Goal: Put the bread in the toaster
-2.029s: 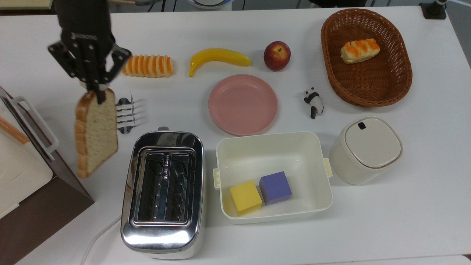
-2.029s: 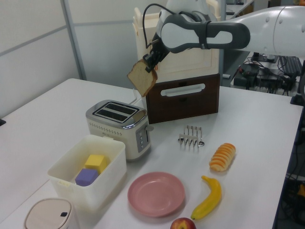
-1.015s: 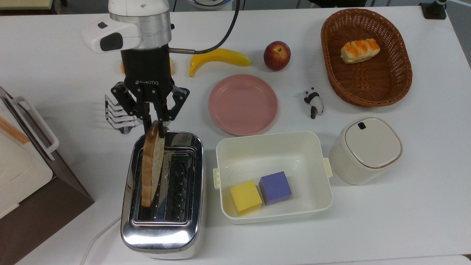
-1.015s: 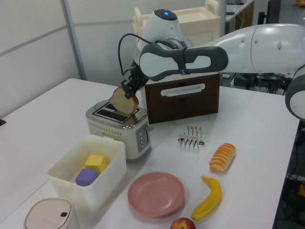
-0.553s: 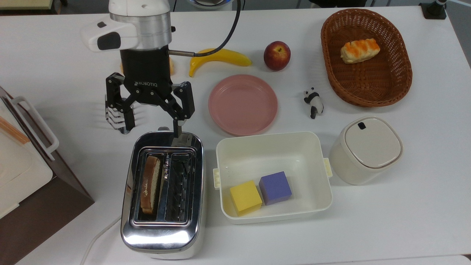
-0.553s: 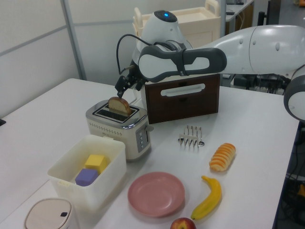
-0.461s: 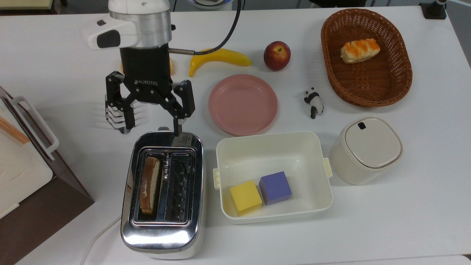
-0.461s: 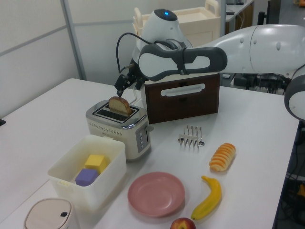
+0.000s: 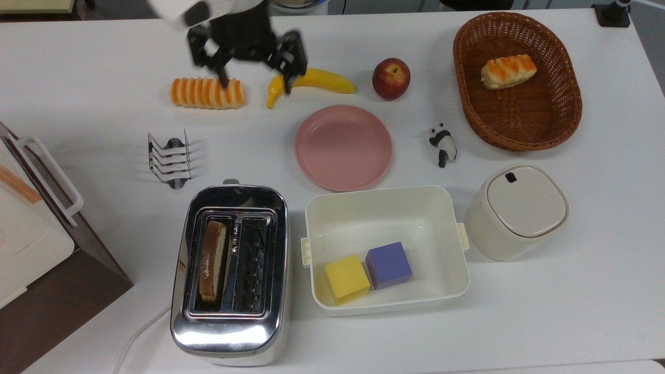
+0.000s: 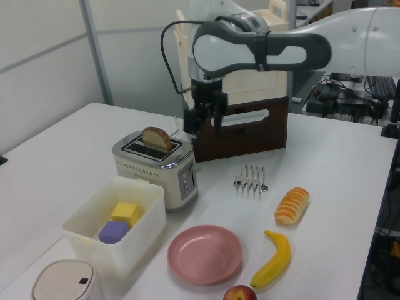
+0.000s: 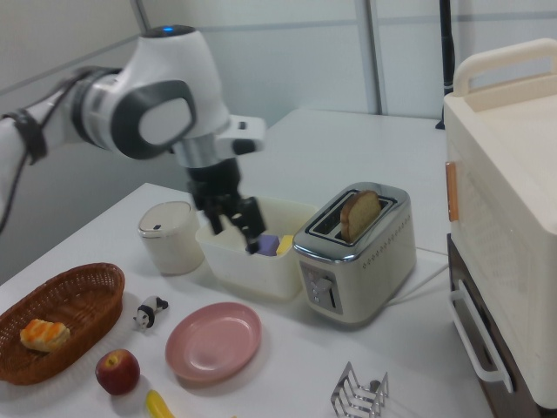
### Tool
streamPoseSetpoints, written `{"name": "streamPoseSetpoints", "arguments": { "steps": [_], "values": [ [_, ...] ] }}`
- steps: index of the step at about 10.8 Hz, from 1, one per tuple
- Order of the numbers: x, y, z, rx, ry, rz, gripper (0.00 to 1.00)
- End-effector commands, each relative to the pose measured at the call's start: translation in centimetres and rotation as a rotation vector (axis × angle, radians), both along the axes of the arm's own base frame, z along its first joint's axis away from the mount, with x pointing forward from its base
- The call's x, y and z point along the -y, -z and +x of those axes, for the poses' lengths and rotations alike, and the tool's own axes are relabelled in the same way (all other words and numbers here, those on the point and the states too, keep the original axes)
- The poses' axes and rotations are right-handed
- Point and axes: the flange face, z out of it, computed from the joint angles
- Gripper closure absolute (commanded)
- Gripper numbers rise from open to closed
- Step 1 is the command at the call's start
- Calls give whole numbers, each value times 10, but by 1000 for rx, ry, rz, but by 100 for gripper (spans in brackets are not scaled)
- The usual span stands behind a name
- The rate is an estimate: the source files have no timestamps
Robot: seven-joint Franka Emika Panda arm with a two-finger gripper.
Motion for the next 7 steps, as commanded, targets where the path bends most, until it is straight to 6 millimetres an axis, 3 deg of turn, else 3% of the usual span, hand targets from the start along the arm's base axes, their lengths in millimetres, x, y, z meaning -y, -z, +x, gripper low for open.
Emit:
{"name": "streamPoseSetpoints", "arguments": {
  "steps": [1, 7],
  "values": [
    [-13, 1, -37, -115, -82, -9, 0],
    [3, -3, -46, -114, -114, -31, 0]
  ]
}}
